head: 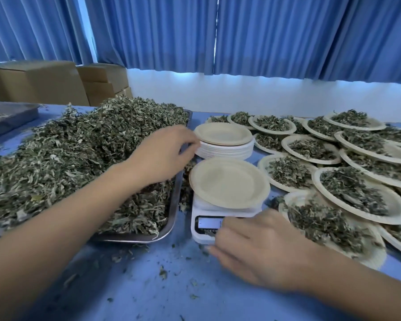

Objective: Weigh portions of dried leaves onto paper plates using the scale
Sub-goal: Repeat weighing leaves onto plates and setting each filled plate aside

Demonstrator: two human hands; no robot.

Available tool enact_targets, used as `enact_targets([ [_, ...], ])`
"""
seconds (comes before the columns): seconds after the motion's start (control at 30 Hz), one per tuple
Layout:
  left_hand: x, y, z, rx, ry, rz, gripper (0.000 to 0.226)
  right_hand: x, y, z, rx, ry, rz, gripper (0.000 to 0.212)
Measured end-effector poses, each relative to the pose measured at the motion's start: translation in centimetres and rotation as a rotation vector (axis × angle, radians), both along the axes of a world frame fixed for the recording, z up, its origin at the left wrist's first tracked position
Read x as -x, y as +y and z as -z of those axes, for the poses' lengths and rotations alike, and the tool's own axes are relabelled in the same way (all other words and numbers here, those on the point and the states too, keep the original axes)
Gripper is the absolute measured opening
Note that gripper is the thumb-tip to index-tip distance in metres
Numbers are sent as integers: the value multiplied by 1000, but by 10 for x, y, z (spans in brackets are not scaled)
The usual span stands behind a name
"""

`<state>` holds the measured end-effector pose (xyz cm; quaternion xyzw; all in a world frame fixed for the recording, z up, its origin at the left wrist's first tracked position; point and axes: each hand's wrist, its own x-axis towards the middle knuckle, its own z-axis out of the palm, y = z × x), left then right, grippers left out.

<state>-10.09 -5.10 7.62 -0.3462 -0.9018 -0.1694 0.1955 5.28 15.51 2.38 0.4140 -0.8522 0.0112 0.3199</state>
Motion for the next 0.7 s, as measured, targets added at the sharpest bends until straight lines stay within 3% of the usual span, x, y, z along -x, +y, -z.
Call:
enact_targets([
  [0.1,28,-10,-4,382,-402,-233,33,-4,-15,14,-106,-71,-51,44],
  [0.2,39,-15,2,645,-580,-233,45,-4,-20,26,-174,-117,-71,48],
  [0.27,42,-14,4,639,-578,-202,43,-1,-19,30,-160,-158,-80,47],
  [0.37,41,-14,3,546,-594,-125,4,1,-17,29,-148,-227,-102,45],
  [0.43,40,-15,-3,537,-628,-95,5,0,-17,27,-158,-227,-97,45],
  [0.63,27,-17,-19,674,-761,-100,68,-2,-16,28,-139,-198,-68,44],
  [0.7,22,-15,-20,756,-750,-123,77,-3,-16,29,-139,-202,-62,45],
])
